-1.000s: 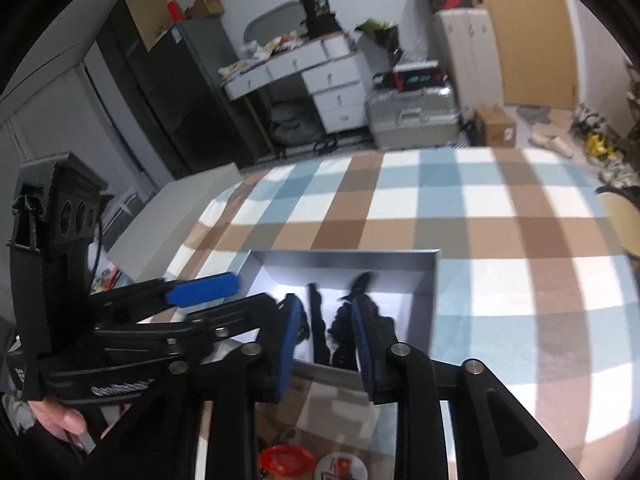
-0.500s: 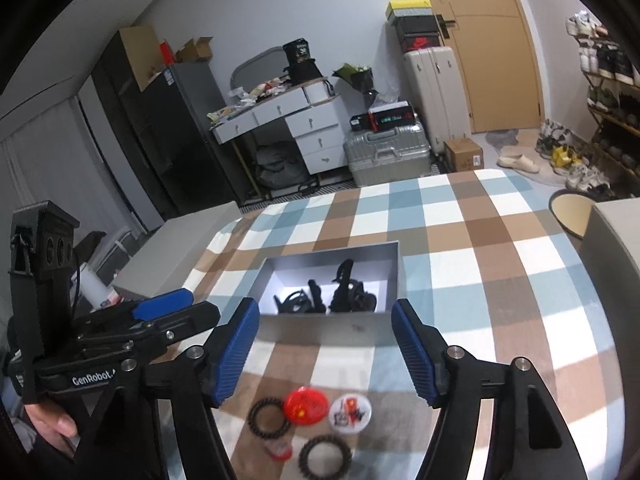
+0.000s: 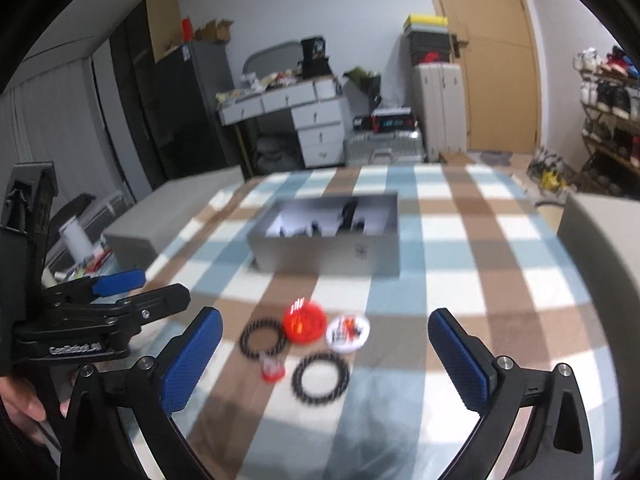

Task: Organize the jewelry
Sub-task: 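Withdraw both grippers from the box toward the remaining bracelets and badges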

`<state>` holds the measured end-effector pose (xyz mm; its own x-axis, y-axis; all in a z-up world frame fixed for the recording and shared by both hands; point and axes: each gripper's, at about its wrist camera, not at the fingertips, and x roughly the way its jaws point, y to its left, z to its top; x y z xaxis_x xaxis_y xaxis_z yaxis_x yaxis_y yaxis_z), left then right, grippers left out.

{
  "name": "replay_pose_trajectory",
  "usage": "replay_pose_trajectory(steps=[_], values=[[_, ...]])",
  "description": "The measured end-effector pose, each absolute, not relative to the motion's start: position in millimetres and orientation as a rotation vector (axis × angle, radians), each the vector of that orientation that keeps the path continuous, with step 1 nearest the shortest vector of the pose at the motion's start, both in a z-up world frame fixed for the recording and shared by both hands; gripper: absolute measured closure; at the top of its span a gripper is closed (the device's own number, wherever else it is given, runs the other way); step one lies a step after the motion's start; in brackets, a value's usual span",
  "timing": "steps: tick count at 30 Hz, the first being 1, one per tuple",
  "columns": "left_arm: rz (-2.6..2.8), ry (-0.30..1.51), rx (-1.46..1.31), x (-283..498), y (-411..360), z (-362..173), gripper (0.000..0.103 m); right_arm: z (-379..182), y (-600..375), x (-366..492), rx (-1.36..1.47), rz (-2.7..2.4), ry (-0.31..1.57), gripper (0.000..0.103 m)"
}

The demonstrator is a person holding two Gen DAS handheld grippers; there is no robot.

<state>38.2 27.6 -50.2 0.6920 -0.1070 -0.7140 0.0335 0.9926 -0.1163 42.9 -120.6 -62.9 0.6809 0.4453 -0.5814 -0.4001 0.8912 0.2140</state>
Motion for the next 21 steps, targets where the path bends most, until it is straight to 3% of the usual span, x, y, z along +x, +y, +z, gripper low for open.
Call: replay_pose_trajectory(steps=[13, 21], values=[[-0.114, 0.890, -0.070, 1, 25, -83, 0.012, -121, -118, 51, 0.115, 0.497, 0.890, 0.000], [-0.109, 0.911, -0.117, -2, 38, -90, 0.012, -124, -98, 51, -0.029, 0.478, 0.874, 0.003]])
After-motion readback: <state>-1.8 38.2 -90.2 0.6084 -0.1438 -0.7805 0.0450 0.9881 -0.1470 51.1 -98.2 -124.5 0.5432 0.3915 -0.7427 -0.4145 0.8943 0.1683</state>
